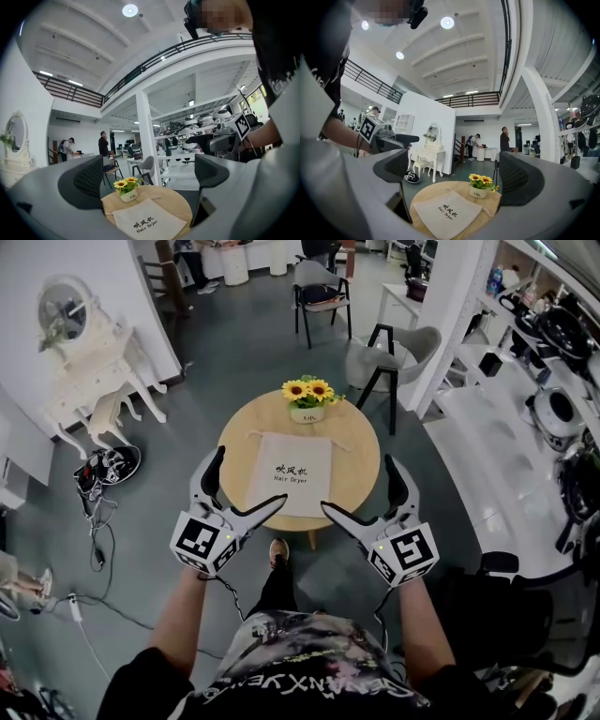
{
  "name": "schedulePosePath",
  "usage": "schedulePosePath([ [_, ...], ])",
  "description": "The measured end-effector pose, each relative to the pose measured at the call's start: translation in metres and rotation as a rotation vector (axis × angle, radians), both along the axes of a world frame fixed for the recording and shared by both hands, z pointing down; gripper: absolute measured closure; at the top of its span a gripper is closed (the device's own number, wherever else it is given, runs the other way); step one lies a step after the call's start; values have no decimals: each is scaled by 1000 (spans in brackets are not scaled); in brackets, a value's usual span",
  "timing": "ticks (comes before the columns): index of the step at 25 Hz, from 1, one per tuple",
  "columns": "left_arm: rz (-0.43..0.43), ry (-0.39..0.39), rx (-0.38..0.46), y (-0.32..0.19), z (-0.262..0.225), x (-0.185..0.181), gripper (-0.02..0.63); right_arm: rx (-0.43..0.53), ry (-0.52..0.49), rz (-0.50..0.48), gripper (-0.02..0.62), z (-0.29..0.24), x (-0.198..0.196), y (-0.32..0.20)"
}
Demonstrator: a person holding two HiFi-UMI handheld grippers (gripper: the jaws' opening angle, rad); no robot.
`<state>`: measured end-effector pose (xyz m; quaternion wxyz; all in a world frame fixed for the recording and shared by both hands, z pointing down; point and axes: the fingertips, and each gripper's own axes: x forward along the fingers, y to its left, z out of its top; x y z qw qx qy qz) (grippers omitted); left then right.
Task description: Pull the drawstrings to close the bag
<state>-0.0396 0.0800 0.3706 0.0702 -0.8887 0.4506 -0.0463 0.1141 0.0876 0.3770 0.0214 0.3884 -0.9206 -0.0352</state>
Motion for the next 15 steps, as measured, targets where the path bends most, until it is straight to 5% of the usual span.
schedulePosePath([
  [15, 19, 25, -37, -98, 21, -24, 20, -34, 14, 36, 11, 18, -21, -96],
])
